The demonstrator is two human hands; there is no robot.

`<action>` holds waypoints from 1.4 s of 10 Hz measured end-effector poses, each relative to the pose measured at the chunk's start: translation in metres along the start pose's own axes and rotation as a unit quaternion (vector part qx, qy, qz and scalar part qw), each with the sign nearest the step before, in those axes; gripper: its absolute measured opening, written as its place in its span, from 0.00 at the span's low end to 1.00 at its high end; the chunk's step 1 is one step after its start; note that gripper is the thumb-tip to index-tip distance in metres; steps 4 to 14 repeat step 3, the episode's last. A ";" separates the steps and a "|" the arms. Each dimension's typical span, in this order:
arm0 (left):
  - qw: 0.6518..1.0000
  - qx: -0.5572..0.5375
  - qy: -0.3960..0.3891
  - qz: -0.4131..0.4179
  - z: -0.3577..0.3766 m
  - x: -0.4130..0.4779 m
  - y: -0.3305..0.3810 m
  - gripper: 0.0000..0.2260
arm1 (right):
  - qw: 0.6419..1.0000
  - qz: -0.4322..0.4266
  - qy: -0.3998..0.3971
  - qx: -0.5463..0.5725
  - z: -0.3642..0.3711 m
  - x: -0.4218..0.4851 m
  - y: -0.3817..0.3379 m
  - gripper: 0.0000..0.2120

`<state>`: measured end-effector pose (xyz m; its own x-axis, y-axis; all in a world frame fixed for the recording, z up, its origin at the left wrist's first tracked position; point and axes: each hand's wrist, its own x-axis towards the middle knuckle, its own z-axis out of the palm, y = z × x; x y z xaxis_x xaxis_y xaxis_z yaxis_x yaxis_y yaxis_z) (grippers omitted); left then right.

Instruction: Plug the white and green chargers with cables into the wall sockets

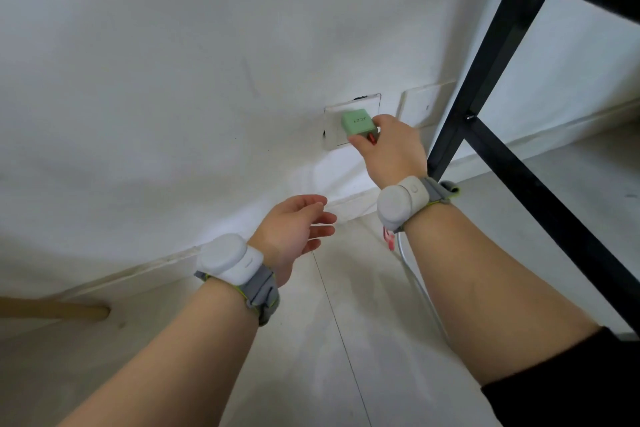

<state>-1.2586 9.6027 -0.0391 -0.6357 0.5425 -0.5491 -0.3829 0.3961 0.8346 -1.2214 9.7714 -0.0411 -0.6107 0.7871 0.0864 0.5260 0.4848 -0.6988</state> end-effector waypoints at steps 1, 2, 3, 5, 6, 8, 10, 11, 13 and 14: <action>1.000 0.000 0.004 0.005 -0.003 0.003 0.002 0.07 | 0.999 -0.008 0.006 -0.040 0.002 -0.001 0.000 0.14; 1.000 -0.012 -0.004 0.005 -0.001 0.004 0.003 0.07 | 0.997 -0.006 -0.008 -0.077 0.002 0.001 0.000 0.15; 1.000 -0.025 -0.012 0.014 0.002 0.001 0.009 0.07 | 0.993 -0.014 -0.005 -0.118 -0.006 -0.006 -0.005 0.21; 1.000 -0.025 -0.012 0.014 0.002 0.001 0.009 0.07 | 0.993 -0.014 -0.005 -0.118 -0.006 -0.006 -0.005 0.21; 1.000 -0.025 -0.012 0.014 0.002 0.001 0.009 0.07 | 0.993 -0.014 -0.005 -0.118 -0.006 -0.006 -0.005 0.21; 1.000 -0.025 -0.012 0.014 0.002 0.001 0.009 0.07 | 0.993 -0.014 -0.005 -0.118 -0.006 -0.006 -0.005 0.21; 1.000 -0.025 -0.012 0.014 0.002 0.001 0.009 0.07 | 0.993 -0.014 -0.005 -0.118 -0.006 -0.006 -0.005 0.21; 1.000 -0.025 -0.012 0.014 0.002 0.001 0.009 0.07 | 0.993 -0.014 -0.005 -0.118 -0.006 -0.006 -0.005 0.21; 1.000 -0.025 -0.012 0.014 0.002 0.001 0.009 0.07 | 0.993 -0.014 -0.005 -0.118 -0.006 -0.006 -0.005 0.21; 1.000 -0.025 -0.012 0.014 0.002 0.001 0.009 0.07 | 0.993 -0.014 -0.005 -0.118 -0.006 -0.006 -0.005 0.21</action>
